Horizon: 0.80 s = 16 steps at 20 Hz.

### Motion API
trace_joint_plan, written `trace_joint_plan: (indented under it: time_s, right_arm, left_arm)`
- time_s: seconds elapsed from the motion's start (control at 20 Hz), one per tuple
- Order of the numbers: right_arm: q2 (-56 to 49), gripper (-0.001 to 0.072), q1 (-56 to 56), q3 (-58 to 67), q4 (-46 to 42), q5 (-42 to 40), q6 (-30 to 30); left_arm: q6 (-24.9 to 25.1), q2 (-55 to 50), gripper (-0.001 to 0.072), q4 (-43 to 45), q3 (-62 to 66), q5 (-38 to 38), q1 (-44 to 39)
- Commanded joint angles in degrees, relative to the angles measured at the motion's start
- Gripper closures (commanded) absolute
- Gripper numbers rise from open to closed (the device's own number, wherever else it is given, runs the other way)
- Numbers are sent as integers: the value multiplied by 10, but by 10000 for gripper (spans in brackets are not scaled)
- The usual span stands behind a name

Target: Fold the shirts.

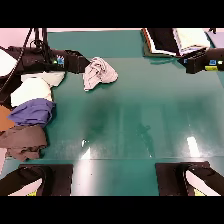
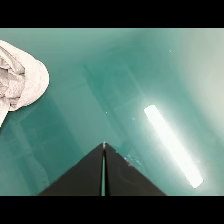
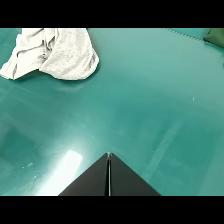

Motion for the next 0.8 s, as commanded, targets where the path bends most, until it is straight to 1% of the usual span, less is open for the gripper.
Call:
trace_joint_plan:
  time_s: [0.0, 0.4, 0.5, 0.6, 0.65, 0.7, 0.75]
  right_arm:
    - [0, 701, 0, 0, 0, 0, 0]
    - [0, 701, 0, 0, 0, 0, 0]
    - [0, 701, 0, 0, 0, 0, 0]
    - [0, 701, 0, 0, 0, 0, 0]
    - [0, 701, 0, 0, 0, 0, 0]
    - [0, 701, 0, 0, 0, 0, 0]
    - [0, 701, 0, 0, 0, 0, 0]
  left_arm:
    - [0, 0, 687, 0, 0, 0, 0]
    - [0, 0, 686, 0, 0, 0, 0]
    - [-11, 0, 686, -14, 0, 1, 0]
    - [1, -2, 677, -5, 0, 59, 0]
    - [3, -8, 378, 16, 0, 96, 2]
    - [-11, -19, 98, 32, 0, 124, 3]
    - [-28, -38, 100, 53, 0, 143, 6]
